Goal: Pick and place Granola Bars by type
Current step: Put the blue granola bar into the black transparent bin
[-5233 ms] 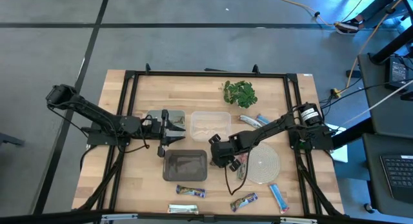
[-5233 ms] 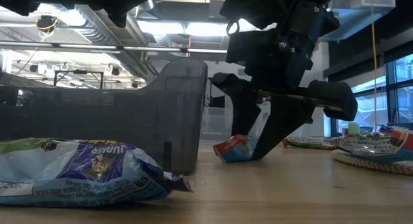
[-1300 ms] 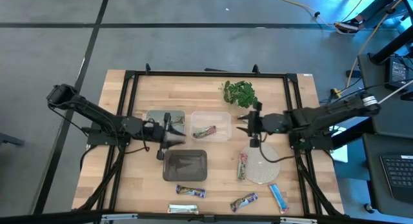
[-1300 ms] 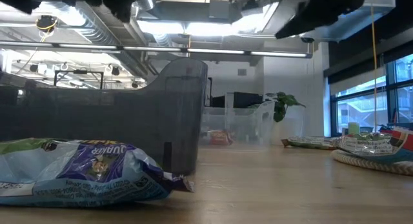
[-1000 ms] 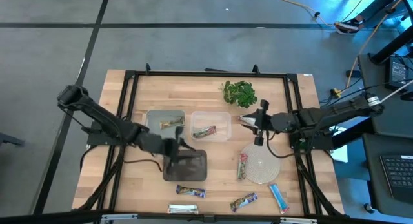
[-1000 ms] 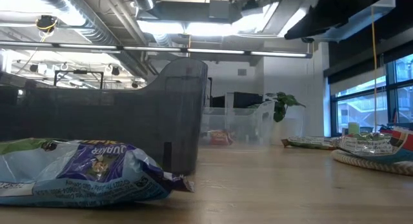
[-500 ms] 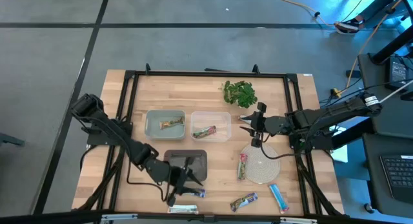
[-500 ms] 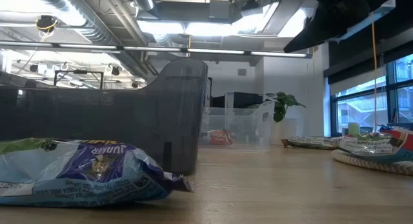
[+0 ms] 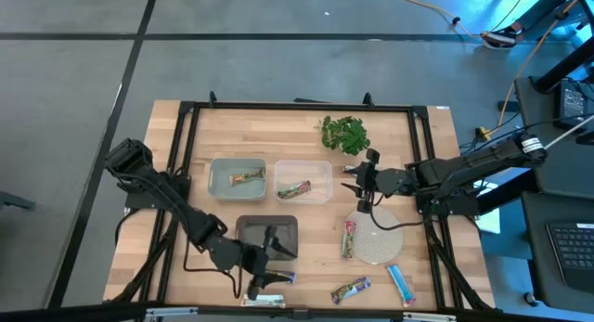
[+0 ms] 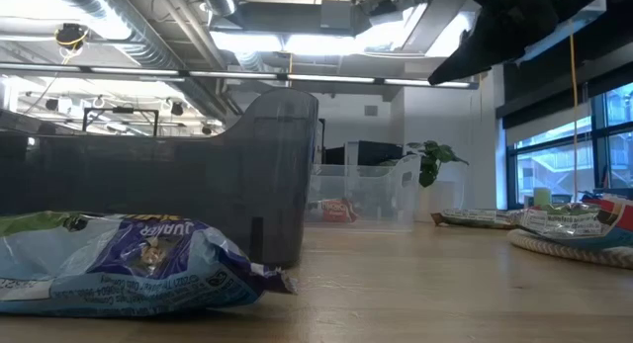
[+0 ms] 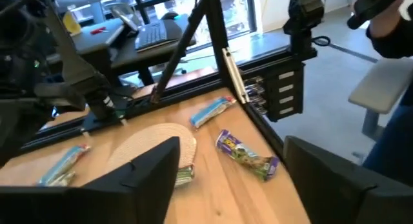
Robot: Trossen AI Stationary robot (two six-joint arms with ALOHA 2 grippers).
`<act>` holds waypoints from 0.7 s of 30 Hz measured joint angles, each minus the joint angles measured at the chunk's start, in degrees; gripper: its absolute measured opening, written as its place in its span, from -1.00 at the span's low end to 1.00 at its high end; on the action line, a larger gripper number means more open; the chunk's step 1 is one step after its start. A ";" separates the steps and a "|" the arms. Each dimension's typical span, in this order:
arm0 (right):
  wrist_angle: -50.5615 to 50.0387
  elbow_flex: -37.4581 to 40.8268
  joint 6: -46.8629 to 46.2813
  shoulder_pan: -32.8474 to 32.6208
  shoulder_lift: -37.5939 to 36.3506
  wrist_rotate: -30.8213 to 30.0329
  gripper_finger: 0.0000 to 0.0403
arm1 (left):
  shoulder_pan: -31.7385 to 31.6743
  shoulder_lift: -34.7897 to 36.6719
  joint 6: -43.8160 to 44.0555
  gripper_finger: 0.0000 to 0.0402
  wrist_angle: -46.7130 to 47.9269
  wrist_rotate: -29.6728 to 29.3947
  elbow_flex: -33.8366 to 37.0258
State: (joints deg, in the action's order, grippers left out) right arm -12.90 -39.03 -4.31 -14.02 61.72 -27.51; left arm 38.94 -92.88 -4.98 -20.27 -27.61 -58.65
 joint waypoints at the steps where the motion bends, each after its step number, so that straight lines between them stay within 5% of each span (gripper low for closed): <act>1: -0.12 0.00 -0.03 0.00 0.10 0.02 -0.14 | 0.02 0.00 0.04 0.40 0.00 0.12 0.00; 4: 0.04 0.00 -0.11 0.00 0.53 0.00 -0.14 | 0.05 0.00 4.46 0.44 2.22 1.32 -0.29; 14: -0.30 0.02 -3.52 0.02 2.05 0.06 -0.14 | 0.39 -6.65 18.49 0.43 33.99 2.26 -14.62; 21: -0.37 0.00 -4.42 0.02 3.09 0.07 -0.14 | 0.78 -14.72 22.90 0.43 42.50 5.04 -21.46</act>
State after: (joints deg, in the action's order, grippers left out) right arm -13.27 -39.03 -8.73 -14.00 64.81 -27.44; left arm 39.72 -107.60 17.92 22.23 -22.57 -80.11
